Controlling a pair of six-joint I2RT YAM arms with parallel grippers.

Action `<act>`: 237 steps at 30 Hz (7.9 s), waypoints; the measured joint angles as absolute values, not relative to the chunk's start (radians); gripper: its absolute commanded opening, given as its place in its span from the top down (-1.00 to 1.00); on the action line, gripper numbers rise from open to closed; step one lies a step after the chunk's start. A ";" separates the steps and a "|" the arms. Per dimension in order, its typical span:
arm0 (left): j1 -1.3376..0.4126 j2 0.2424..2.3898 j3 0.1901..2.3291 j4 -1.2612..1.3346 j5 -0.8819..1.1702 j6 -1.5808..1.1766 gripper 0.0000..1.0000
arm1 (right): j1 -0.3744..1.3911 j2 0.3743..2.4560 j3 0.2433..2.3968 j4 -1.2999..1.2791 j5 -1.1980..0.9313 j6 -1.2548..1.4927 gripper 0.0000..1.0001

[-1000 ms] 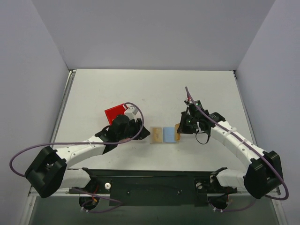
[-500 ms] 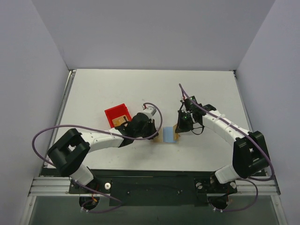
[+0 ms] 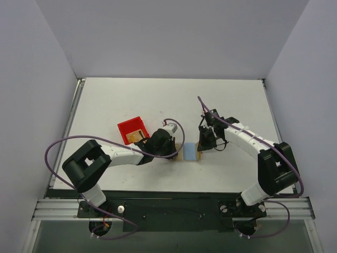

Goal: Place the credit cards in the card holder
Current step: Insert the credit card into the card holder.

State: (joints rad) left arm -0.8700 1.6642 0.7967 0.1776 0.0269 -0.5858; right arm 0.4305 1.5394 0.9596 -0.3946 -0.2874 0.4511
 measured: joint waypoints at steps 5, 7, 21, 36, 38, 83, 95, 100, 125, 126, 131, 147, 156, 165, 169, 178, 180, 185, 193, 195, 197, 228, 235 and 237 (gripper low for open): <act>-0.870 1.682 0.824 0.184 0.028 -0.585 1.00 | 0.430 1.539 0.959 -0.395 -0.264 0.451 1.00; -0.870 1.695 0.842 0.188 0.031 -0.583 1.00 | 0.430 1.539 0.959 -0.395 -0.254 0.451 1.00; -0.870 1.799 0.885 0.224 0.077 -0.571 1.00 | 0.407 1.539 0.957 -0.402 -0.237 0.448 1.00; -0.871 1.833 0.900 0.247 0.110 -0.572 1.00 | 0.400 1.554 0.942 -0.380 -0.294 0.443 1.00; -0.871 1.833 0.900 0.247 0.110 -0.572 1.00 | 0.400 1.557 0.942 -0.376 -0.298 0.443 1.00; -0.871 1.835 0.902 0.247 0.114 -0.572 1.00 | 0.401 1.634 0.929 -0.255 -0.445 0.478 1.00; -0.871 1.834 0.902 0.243 0.113 -0.572 1.00 | 0.400 1.651 0.912 -0.205 -0.492 0.501 1.00; -0.871 1.811 0.902 0.204 0.093 -0.570 1.00 | 0.401 1.652 0.908 -0.197 -0.494 0.505 1.00; -0.910 1.800 1.046 0.116 0.073 -0.508 1.00 | 0.400 1.658 0.907 -0.195 -0.486 0.507 1.00; -0.909 1.816 1.046 0.116 0.073 -0.508 1.00 | 0.400 1.659 0.907 -0.194 -0.486 0.507 1.00; -0.908 1.869 1.044 0.110 0.079 -0.508 1.00 | 0.400 1.661 0.907 -0.192 -0.486 0.508 1.00; -0.850 1.786 0.912 0.129 0.048 -0.510 1.00 | 0.401 1.667 0.907 -0.183 -0.487 0.508 1.00; -0.836 1.775 0.898 0.130 0.039 -0.512 1.00 | 0.401 1.667 0.907 -0.183 -0.486 0.508 1.00; -0.831 1.695 0.847 0.081 -0.013 -0.510 1.00 | 0.401 1.667 0.907 -0.183 -0.484 0.508 1.00; -0.822 1.612 0.836 -0.006 -0.073 -0.502 1.00 | 0.401 1.666 0.907 -0.183 -0.483 0.508 1.00; -0.815 1.460 0.840 -0.086 -0.141 -0.484 1.00 | 0.401 1.666 0.907 -0.184 -0.480 0.508 1.00; -0.815 1.452 0.848 -0.082 -0.130 -0.481 1.00 | 0.401 1.666 0.907 -0.184 -0.480 0.508 1.00; -0.815 1.512 0.891 -0.039 -0.089 -0.475 1.00 | 0.401 1.666 0.907 -0.184 -0.480 0.508 1.00; -0.813 1.599 0.881 -0.015 -0.079 -0.493 1.00 | 0.401 1.596 0.896 -0.195 -0.426 0.495 1.00; -0.807 1.599 0.873 -0.012 -0.082 -0.495 1.00 | 0.401 1.571 0.890 -0.198 -0.414 0.493 1.00; -0.801 1.599 0.867 -0.012 -0.084 -0.497 1.00 | 0.401 1.547 0.886 -0.196 -0.408 0.493 1.00; -0.792 1.636 0.781 0.014 -0.096 -0.521 1.00 | 0.401 1.609 0.807 0.043 -0.607 0.553 1.00; -0.792 1.637 0.781 0.017 -0.095 -0.521 1.00 | 0.401 1.622 0.792 0.055 -0.606 0.560 1.00; -0.792 1.637 0.781 0.017 -0.093 -0.521 1.00 | 0.401 1.629 0.792 0.065 -0.606 0.563 1.00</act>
State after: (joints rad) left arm -0.7918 1.6367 0.7807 0.0170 -0.0929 -0.5205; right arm 0.4007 1.6295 0.7921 0.0650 -0.6064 0.5632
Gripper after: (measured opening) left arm 0.021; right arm 0.003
